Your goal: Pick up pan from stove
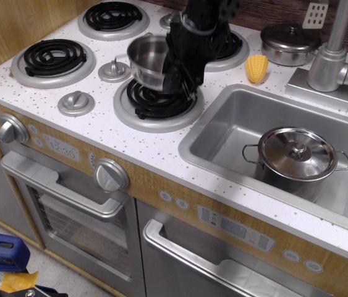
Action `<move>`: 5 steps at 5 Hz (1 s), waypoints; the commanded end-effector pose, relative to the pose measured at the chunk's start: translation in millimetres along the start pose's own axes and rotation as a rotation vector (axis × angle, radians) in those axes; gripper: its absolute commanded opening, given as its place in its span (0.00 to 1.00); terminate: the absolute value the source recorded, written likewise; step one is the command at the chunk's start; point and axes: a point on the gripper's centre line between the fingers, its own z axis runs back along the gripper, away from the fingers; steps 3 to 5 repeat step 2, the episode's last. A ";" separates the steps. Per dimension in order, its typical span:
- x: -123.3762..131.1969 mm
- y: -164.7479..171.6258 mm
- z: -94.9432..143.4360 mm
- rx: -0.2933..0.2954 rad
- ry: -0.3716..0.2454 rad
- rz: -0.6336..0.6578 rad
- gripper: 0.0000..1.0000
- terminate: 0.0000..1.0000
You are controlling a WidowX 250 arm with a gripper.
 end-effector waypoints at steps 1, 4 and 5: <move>-1.1 31.8 48.3 0.125 -0.072 -0.002 0.00 0.00; 0.0 37.1 56.0 0.156 -0.071 -0.028 0.00 1.00; 0.0 37.1 56.0 0.156 -0.071 -0.028 0.00 1.00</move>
